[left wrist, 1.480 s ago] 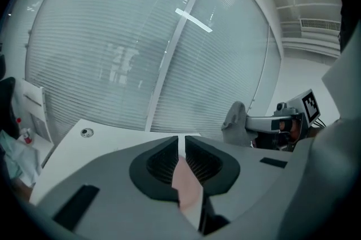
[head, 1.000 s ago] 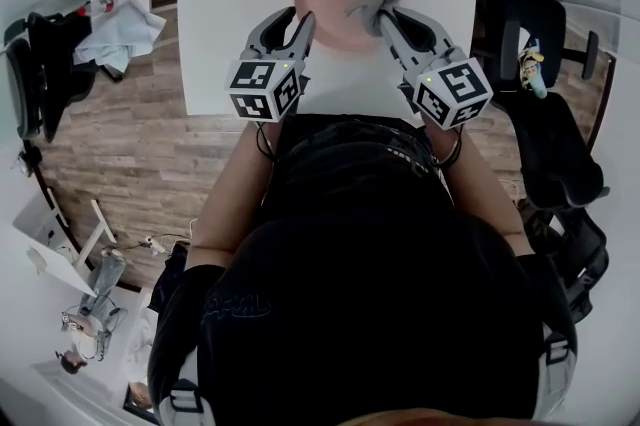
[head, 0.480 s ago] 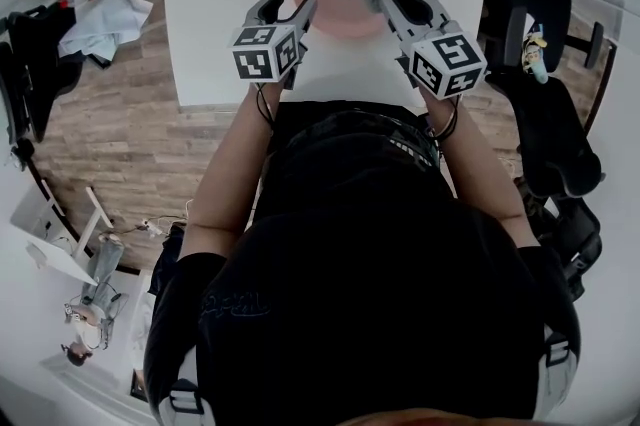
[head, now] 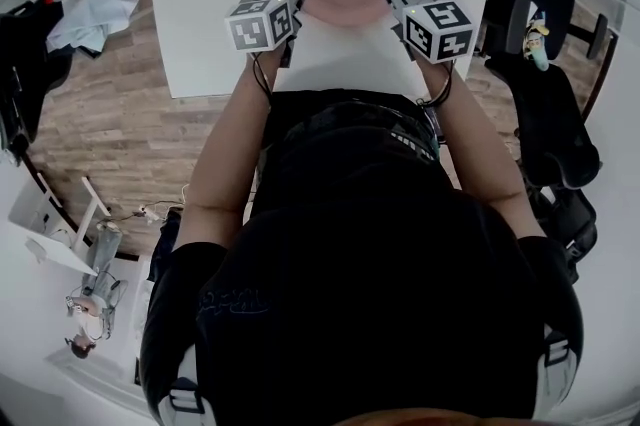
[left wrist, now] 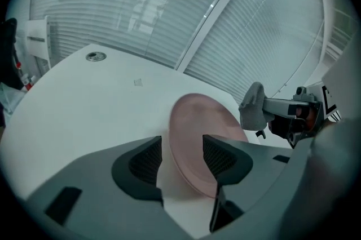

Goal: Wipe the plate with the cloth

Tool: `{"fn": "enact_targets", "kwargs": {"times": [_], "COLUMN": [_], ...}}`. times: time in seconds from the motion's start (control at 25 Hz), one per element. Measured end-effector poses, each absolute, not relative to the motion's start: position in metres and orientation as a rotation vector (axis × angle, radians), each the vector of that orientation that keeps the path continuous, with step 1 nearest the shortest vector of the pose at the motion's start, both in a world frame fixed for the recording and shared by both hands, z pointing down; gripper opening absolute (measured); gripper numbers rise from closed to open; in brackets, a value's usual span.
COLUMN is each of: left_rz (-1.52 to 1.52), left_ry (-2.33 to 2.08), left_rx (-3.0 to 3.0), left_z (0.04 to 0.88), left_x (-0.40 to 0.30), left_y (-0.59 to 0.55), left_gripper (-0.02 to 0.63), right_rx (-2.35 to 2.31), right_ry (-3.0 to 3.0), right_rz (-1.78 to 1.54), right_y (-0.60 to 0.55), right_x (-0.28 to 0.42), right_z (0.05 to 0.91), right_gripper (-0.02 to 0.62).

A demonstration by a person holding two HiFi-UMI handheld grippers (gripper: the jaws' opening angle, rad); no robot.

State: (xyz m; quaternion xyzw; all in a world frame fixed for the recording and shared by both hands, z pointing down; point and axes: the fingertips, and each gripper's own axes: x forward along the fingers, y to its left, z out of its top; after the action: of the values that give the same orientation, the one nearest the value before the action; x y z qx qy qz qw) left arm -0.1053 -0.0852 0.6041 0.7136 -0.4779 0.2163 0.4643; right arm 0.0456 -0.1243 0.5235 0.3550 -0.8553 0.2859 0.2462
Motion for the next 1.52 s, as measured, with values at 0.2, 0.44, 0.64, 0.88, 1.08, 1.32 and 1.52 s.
{"fn": "enact_targets", "kwargs": {"times": [0.2,0.44,0.64,0.88,1.08,1.32,1.52], "left_rz": [0.547,0.602,0.617,0.639,0.664,0.695,0.709], "left_ry": [-1.193,-1.212,-1.223,-1.219,-1.205,-1.201,-1.196], "left_rx": [1.741,1.696,1.676,1.661,1.691,1.712,1.723], "left_z": [0.622,0.625,0.627,0.628,0.627,0.625,0.627], "left_x": [-0.106,-0.109,-0.111,-0.11,-0.109,-0.109,-0.107], "left_y": [-0.088,-0.087,-0.088,-0.091,-0.09,-0.088,-0.09], "left_gripper": [0.159,0.082,0.052,0.041,0.04,0.044,0.044], "right_rx": [0.996,1.009,1.029,1.038,1.016,0.917,0.817], "right_ry": [-2.246,-2.18,-2.124,-2.009,-1.906,-1.819,-1.786], "right_rz": [0.825,0.833,0.834,0.81,0.723,0.705,0.653], "right_y": [-0.13,-0.136,-0.14,-0.147,-0.157,-0.165,-0.173], "right_x": [0.054,0.059,0.065,0.071,0.069,0.063,0.049], "right_z": [0.555,0.578,0.593,0.618,0.635,0.645,0.65], "right_gripper": [0.035,0.035,0.035,0.037,0.036,0.035,0.035]}}
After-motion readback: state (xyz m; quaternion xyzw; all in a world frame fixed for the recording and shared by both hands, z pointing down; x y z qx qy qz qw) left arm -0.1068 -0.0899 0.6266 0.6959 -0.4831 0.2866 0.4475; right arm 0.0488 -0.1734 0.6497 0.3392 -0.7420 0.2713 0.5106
